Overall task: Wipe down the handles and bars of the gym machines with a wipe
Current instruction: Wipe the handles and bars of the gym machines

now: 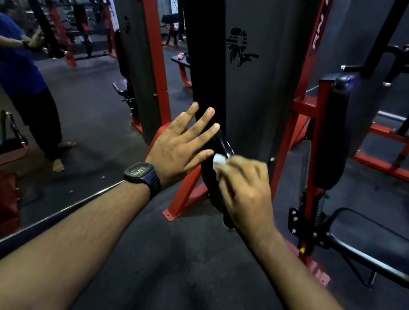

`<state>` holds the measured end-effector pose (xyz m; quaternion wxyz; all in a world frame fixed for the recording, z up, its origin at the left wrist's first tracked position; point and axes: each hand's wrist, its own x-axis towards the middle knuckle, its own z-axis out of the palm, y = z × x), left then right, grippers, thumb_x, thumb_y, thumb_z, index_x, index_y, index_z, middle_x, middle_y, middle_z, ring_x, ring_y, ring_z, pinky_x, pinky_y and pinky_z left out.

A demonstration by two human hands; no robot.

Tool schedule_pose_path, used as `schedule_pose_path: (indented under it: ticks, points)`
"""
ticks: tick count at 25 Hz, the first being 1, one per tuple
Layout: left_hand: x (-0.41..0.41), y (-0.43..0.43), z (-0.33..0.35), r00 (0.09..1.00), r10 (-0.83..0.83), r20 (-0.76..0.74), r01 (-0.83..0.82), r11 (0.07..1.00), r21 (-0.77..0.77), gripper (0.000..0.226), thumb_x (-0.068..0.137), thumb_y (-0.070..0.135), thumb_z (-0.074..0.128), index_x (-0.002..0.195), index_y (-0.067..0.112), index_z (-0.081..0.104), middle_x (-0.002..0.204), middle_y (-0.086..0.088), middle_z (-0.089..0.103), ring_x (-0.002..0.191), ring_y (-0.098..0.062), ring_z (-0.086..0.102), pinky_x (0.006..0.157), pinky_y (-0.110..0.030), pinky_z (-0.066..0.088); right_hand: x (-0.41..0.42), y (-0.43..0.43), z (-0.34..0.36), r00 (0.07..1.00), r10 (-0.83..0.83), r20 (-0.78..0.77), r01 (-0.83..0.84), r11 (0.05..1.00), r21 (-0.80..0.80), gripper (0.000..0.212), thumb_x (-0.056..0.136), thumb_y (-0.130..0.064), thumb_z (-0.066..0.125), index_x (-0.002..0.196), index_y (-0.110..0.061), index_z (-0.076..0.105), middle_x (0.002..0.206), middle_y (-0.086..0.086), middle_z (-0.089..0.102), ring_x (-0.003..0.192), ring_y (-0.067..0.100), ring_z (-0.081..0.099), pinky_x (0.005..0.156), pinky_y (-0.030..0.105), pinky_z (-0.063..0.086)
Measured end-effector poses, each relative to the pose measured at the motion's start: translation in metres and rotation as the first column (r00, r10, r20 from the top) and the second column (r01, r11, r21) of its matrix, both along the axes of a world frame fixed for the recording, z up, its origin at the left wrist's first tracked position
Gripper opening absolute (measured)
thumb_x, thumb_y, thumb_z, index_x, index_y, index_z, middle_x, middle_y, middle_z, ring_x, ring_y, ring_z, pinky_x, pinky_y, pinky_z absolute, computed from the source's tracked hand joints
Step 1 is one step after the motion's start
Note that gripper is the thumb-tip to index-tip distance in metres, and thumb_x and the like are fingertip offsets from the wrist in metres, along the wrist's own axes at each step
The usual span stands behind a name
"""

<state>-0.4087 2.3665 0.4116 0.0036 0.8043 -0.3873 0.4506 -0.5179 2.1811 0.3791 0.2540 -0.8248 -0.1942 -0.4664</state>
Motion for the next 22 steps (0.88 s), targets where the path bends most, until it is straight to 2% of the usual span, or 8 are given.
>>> schedule_pose_path:
  ticks: [3, 6, 10, 13, 16, 18, 20, 22]
  points:
    - [-0.004, 0.0, -0.003, 0.999, 0.012, -0.05, -0.013, 1.0, -0.024, 0.048, 0.102, 0.035, 0.046, 0.141, 0.007, 0.048, 0.153, -0.016, 0.036, 0.144, -0.04, 0.022, 0.111, -0.056, 0.034, -0.005, 0.006, 0.0, 0.998, -0.032, -0.052, 0.045, 0.958, 0.282, 0.022, 0.087, -0.002, 0.065, 0.106, -0.01, 0.072, 0.111, 0.0, 0.066, 0.102, 0.018, 0.051, 0.095, 0.013, 0.033]
    - [-0.004, 0.003, 0.0, 0.997, -0.002, -0.076, 0.0, 1.0, -0.025, 0.048, 0.103, 0.036, 0.043, 0.141, 0.007, 0.048, 0.154, -0.014, 0.032, 0.145, -0.039, 0.02, 0.113, -0.054, 0.032, -0.004, 0.01, 0.002, 0.999, -0.012, -0.035, 0.023, 0.943, 0.333, 0.022, 0.086, -0.002, 0.063, 0.103, -0.011, 0.073, 0.11, -0.002, 0.069, 0.102, 0.013, 0.052, 0.095, 0.011, 0.034]
    - [-0.007, 0.003, -0.003, 0.987, -0.016, -0.161, 0.006, 0.998, -0.063, 0.05, 0.103, 0.037, 0.04, 0.142, 0.007, 0.047, 0.156, -0.011, 0.028, 0.147, -0.037, 0.016, 0.116, -0.053, 0.028, -0.011, 0.01, -0.004, 0.979, 0.089, -0.185, 0.04, 0.802, 0.596, 0.027, 0.085, 0.004, 0.06, 0.103, -0.013, 0.073, 0.105, -0.01, 0.07, 0.1, -0.001, 0.062, 0.088, 0.016, 0.048]
    - [-0.012, 0.004, -0.002, 0.976, -0.032, -0.217, 0.006, 0.993, -0.118, 0.052, 0.103, 0.041, 0.037, 0.143, 0.008, 0.046, 0.157, -0.009, 0.025, 0.149, -0.032, 0.012, 0.118, -0.051, 0.024, -0.015, 0.011, -0.008, 0.983, 0.068, -0.173, 0.051, 0.795, 0.604, 0.02, 0.086, 0.0, 0.064, 0.1, -0.011, 0.072, 0.099, -0.009, 0.071, 0.091, -0.003, 0.064, 0.08, 0.026, 0.053]
    - [-0.018, 0.001, -0.002, 0.957, -0.056, -0.283, 0.006, 0.984, -0.176, 0.056, 0.102, 0.046, 0.035, 0.144, 0.01, 0.044, 0.158, -0.008, 0.023, 0.15, -0.027, 0.007, 0.119, -0.048, 0.021, -0.012, 0.016, 0.002, 0.977, 0.179, -0.12, -0.073, 0.799, 0.596, 0.022, 0.089, -0.005, 0.065, 0.11, -0.009, 0.071, 0.113, -0.005, 0.069, 0.108, -0.001, 0.062, 0.094, 0.019, 0.048]
    - [-0.019, 0.003, -0.002, 0.958, -0.058, -0.28, 0.008, 0.984, -0.176, 0.059, 0.102, 0.051, 0.035, 0.145, 0.011, 0.044, 0.159, -0.005, 0.022, 0.15, -0.024, 0.006, 0.12, -0.044, 0.02, -0.022, 0.024, -0.009, 0.981, 0.159, -0.11, -0.067, 0.812, 0.579, 0.027, 0.089, -0.005, 0.066, 0.116, -0.006, 0.069, 0.123, -0.001, 0.066, 0.119, 0.003, 0.058, 0.102, 0.026, 0.046]
    - [-0.021, 0.006, -0.002, 0.954, -0.066, -0.292, 0.015, 0.985, -0.172, 0.059, 0.102, 0.049, 0.033, 0.145, 0.01, 0.042, 0.159, -0.004, 0.021, 0.15, -0.023, 0.006, 0.12, -0.039, 0.019, -0.02, 0.026, -0.004, 0.984, 0.169, -0.056, -0.111, 0.829, 0.547, 0.023, 0.089, -0.005, 0.067, 0.112, -0.006, 0.07, 0.12, -0.001, 0.067, 0.118, 0.004, 0.058, 0.103, 0.029, 0.047]
    - [-0.023, 0.007, -0.001, 0.953, -0.07, -0.295, 0.02, 0.986, -0.168, 0.055, 0.104, 0.043, 0.032, 0.145, 0.008, 0.042, 0.158, -0.005, 0.022, 0.149, -0.026, 0.009, 0.119, -0.041, 0.023, -0.007, 0.027, 0.018, 0.977, 0.21, -0.048, -0.169, 0.883, 0.437, 0.019, 0.09, -0.007, 0.067, 0.108, -0.01, 0.072, 0.115, -0.004, 0.069, 0.115, 0.002, 0.059, 0.103, 0.024, 0.045]
